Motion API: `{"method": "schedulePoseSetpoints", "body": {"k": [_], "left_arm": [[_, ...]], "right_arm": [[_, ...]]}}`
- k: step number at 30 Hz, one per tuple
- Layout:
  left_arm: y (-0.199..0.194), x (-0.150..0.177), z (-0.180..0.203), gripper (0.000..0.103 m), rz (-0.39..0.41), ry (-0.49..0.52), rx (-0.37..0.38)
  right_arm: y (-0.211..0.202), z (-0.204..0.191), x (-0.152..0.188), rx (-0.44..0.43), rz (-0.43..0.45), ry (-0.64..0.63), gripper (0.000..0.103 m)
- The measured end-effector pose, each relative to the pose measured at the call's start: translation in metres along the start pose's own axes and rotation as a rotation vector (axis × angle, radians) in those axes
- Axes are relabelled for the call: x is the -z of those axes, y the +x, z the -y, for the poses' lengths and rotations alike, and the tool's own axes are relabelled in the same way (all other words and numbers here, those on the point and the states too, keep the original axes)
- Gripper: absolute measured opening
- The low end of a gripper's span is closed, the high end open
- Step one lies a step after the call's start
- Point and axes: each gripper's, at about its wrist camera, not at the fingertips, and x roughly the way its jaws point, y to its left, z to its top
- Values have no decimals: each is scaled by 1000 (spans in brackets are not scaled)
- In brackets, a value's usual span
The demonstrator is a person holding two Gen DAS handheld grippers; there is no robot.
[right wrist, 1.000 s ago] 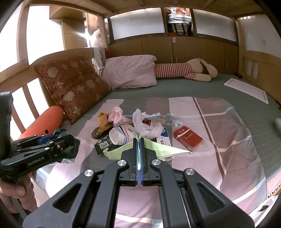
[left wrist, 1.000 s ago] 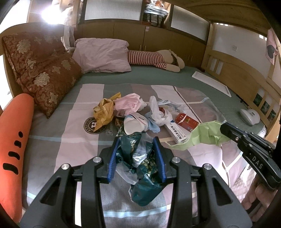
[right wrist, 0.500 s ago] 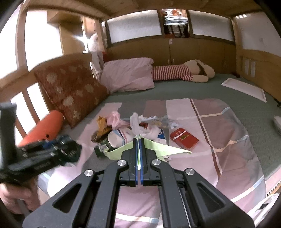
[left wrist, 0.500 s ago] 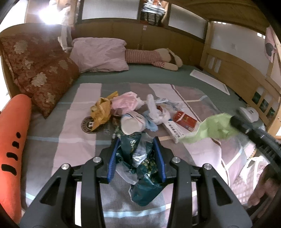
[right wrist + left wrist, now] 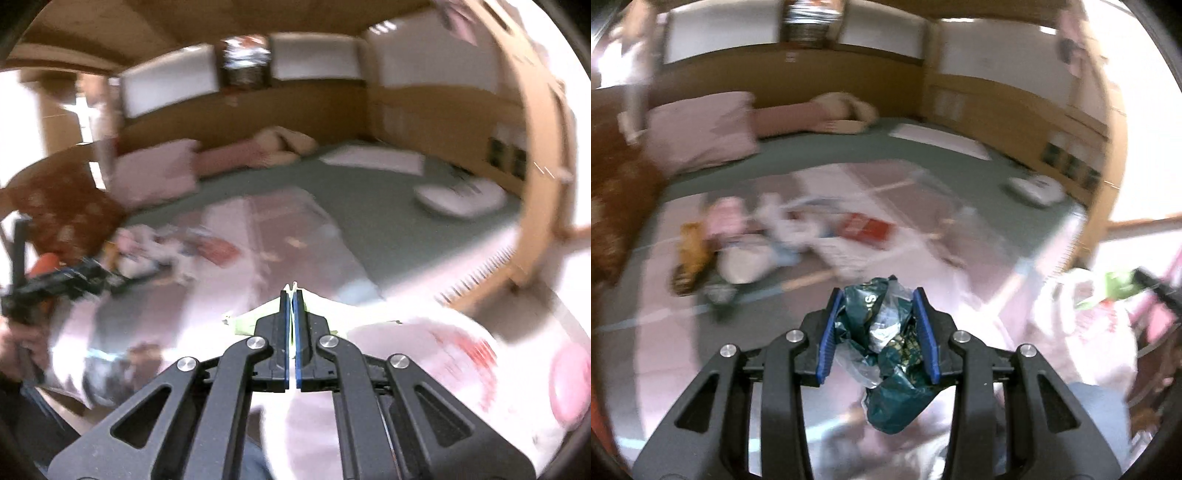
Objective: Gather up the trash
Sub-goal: 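Carry both items to the white trash bag and open both tools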
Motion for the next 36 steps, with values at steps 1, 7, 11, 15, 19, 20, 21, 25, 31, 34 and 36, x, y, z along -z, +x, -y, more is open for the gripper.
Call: {"method": "schedulePoseSetpoints", "body": {"k": [1, 7, 11, 15, 19, 20, 21, 25, 31, 34, 36], "left_arm": [[3, -1, 20, 39, -11, 27, 42], [16, -4, 149, 39, -110, 153, 303], [24, -2, 226, 40, -144, 266, 399], [48, -3, 269, 81, -189, 289, 442], [45, -24, 242, 91, -94, 231, 366], [41, -31, 228, 93, -74, 214, 355], [32, -37, 208, 94, -41, 195, 327], [-3, -49, 123, 98, 60, 140, 129], [-40, -34, 6, 99, 100, 37, -190], [-52, -23, -41, 99, 92, -48, -279], [-58, -14, -68, 99, 96, -119, -293]], "right_arm": [[2, 12, 9, 19, -15, 26, 4], [-24, 52, 18, 93, 63, 157, 76], [-69, 75, -1, 124, 240, 240, 85], [-89, 80, -14, 109, 302, 256, 85], [-84, 63, -17, 83, 289, 208, 86], [-78, 57, -18, 75, 281, 198, 86], [-72, 49, -20, 65, 273, 187, 86], [-37, 4, -29, -14, 218, 124, 86], [15, -109, -56, -227, 180, -36, 86], [37, -168, -69, -316, 174, -115, 86], [51, -203, -74, -361, 160, -158, 86]]}}
